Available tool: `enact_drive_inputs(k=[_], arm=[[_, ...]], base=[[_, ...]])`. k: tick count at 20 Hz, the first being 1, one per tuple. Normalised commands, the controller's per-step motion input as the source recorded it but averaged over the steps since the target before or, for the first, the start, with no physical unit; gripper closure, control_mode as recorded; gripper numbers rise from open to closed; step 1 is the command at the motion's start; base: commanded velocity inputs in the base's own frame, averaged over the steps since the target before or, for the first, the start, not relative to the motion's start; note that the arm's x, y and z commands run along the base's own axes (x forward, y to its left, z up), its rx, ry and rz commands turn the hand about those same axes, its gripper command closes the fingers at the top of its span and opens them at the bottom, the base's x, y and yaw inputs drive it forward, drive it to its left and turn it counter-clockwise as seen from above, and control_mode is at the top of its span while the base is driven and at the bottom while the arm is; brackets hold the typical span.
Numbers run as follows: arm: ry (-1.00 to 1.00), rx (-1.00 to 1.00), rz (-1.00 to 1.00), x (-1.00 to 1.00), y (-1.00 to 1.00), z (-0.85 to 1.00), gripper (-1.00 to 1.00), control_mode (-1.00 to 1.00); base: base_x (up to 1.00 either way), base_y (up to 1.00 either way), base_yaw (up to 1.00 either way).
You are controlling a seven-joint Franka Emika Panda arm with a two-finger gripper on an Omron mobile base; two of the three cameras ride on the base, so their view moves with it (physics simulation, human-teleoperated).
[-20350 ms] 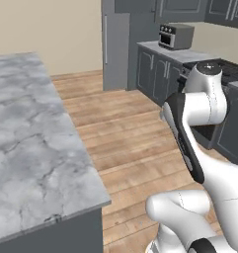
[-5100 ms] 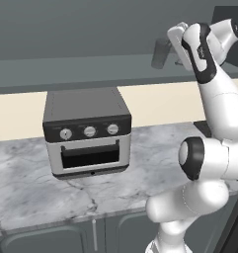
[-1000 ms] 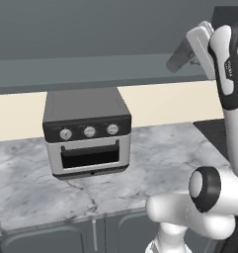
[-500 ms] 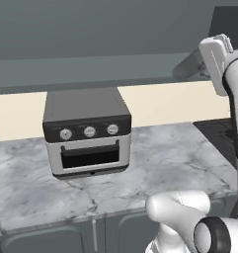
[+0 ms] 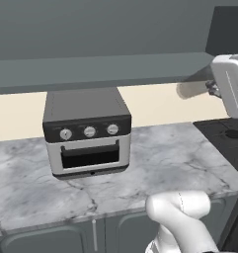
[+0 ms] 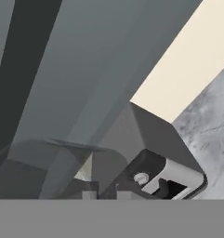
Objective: There is a bowl on the dining counter. Grab a lemon wedge from the fridge and place it in the bowl. Then get the liquor bottle and glass cup from the cabinet and place them next to the bowl.
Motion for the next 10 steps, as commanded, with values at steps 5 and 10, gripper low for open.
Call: enact_drive_inputs(k=[5,10], arm=[[0.2,-0.11,0.16,-0.37,0.17,0.0,1.0,-1.0],[0.23,-0.14,0.15,0.01,0.34,-0.14,1.0,-1.0]], base=[[0.0,0.0,0.0],[0.0,0.0,0.0]])
